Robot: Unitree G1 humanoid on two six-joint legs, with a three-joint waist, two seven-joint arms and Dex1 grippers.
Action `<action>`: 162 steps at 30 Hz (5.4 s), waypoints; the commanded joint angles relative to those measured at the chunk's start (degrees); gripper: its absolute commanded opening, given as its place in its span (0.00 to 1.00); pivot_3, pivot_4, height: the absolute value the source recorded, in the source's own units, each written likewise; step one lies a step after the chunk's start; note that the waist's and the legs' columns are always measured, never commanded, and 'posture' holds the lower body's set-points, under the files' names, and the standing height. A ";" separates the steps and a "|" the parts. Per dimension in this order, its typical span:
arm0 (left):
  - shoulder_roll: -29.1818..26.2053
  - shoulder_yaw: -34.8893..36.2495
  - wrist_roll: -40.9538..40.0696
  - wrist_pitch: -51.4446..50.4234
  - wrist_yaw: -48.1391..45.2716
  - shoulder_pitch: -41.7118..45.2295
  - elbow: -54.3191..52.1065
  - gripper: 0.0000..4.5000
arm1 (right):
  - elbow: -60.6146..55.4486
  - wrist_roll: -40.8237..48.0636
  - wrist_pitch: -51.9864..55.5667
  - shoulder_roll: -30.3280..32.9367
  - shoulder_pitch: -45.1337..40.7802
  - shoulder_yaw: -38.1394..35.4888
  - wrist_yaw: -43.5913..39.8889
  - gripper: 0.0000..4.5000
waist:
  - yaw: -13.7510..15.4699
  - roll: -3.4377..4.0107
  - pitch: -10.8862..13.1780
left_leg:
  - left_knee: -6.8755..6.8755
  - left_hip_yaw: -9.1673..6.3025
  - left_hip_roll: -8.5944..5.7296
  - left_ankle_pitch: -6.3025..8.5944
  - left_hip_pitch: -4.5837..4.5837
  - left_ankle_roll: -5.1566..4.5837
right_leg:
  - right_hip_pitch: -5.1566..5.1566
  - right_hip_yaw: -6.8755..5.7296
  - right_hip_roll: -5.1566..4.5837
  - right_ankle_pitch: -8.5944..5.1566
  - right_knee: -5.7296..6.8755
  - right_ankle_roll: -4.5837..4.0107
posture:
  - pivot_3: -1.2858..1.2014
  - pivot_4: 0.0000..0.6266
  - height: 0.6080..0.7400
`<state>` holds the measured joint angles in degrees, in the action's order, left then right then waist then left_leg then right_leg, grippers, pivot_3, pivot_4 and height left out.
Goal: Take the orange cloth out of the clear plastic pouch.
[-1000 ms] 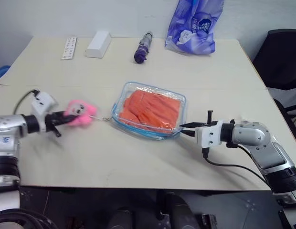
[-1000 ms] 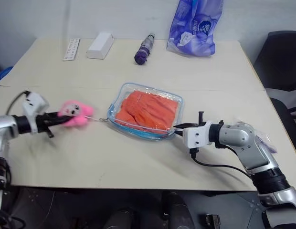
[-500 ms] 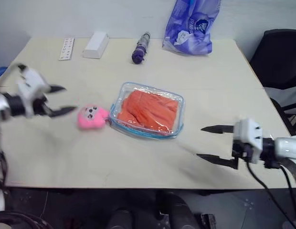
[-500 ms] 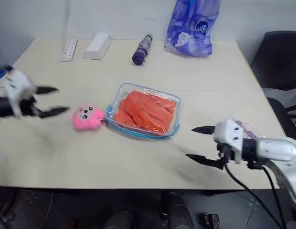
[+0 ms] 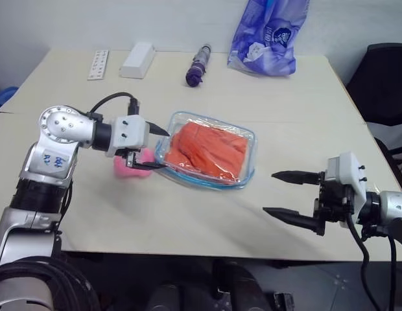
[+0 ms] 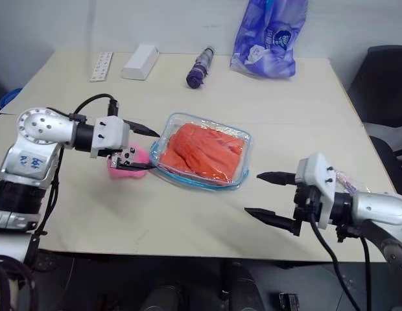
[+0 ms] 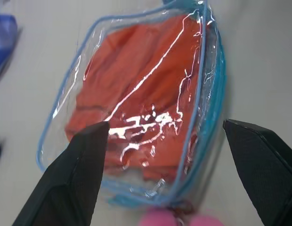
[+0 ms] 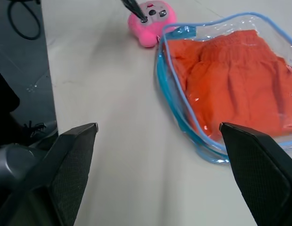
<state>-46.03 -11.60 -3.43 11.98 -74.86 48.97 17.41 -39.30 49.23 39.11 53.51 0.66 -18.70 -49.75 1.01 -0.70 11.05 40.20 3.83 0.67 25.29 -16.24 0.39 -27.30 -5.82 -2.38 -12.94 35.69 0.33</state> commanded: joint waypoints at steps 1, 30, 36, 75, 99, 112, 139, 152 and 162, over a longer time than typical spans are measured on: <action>1.37 -1.49 2.90 7.94 -0.35 1.42 5.93 0.91 | -2.92 1.10 -0.02 -0.74 0.92 -0.94 1.59 0.96 | 0.01 0.00 0.00 | 0.00 0.00 0.00 0.00 0.01 0.01 | -0.01 0.01 0.00 0.00 0.01 0.00 | 0.52 0.24 1.00; 9.28 -1.44 2.24 12.66 -1.15 4.48 16.67 0.21 | -2.05 -4.89 -2.07 -2.17 2.13 1.48 4.55 0.97 | 0.38 -0.08 -0.03 | 0.17 -0.07 0.06 0.01 -0.03 -0.06 | -0.04 -0.15 -0.06 0.02 -0.01 0.03 | 0.52 0.24 1.00; 9.49 -2.37 3.96 14.46 -0.88 6.05 18.00 0.54 | -1.63 -6.57 -3.09 -2.19 2.47 2.54 4.20 0.97 | 0.41 -0.08 -0.04 | 0.17 -0.07 0.05 0.01 -0.02 -0.06 | -0.03 -0.16 -0.07 0.02 -0.01 0.03 | 0.52 0.24 1.00; 19.71 3.27 -5.93 -25.20 7.79 3.61 2.89 0.00 | 11.28 -37.27 -14.20 -12.90 -20.18 32.35 13.02 0.39 | -0.03 -0.12 -0.04 | 0.25 -0.11 0.04 0.00 0.00 -0.07 | -0.09 -0.06 -0.06 0.01 0.11 0.02 | 0.52 0.24 1.00; 23.86 2.39 -6.28 -28.25 13.67 1.89 -1.84 0.00 | 26.92 -53.85 -13.12 -27.34 -24.81 34.14 22.64 0.88 | -1.06 -0.12 -0.05 | 0.59 -0.24 0.21 -0.01 -0.26 -0.06 | -0.21 -0.24 -0.17 0.01 0.21 0.01 | 0.52 0.24 1.00; 25.39 3.17 -7.64 -30.08 14.65 3.78 -2.25 0.00 | 33.38 -61.64 -12.99 -30.04 -27.33 37.28 26.56 0.88 | -1.20 -0.12 -0.05 | 0.63 -0.22 0.21 -0.01 -0.24 -0.06 | -0.19 -0.21 -0.17 0.01 0.23 0.01 | 0.52 0.24 1.00; 31.02 5.27 -4.17 -32.84 29.87 11.40 13.18 0.00 | 23.50 -57.49 -27.51 -23.34 -22.79 34.32 13.69 0.01 | -1.21 -0.12 -0.08 | 0.69 -0.40 0.16 0.00 -0.27 -0.07 | -0.12 -0.28 -0.24 0.04 0.18 0.05 | 0.52 0.24 1.00; 27.49 2.22 3.70 -19.15 31.37 10.35 20.54 0.00 | 8.89 -49.11 -34.46 0.40 -0.15 21.57 -4.80 0.01 | -0.03 -0.15 -0.06 | 0.64 -0.26 0.08 0.06 -0.24 -0.06 | -0.08 -0.29 -0.17 0.06 0.04 0.09 | 0.52 0.24 1.00; 10.20 0.12 6.11 -7.63 18.01 -3.64 5.81 0.00 | 19.07 -52.32 -35.72 -1.17 8.05 5.65 4.43 0.01 | -0.96 -0.16 -0.06 | 0.00 -0.14 0.25 -0.01 0.14 0.04 | 0.08 0.04 -0.08 0.04 0.03 0.06 | 0.52 0.24 1.00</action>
<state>-33.95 -11.38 1.87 1.80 -54.93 46.46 26.10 -21.80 -2.43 3.91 53.27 9.79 -10.84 -48.11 0.05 -0.86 10.99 40.21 3.68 0.92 25.27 -16.10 0.43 -27.21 -5.78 -2.46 -12.90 35.72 0.39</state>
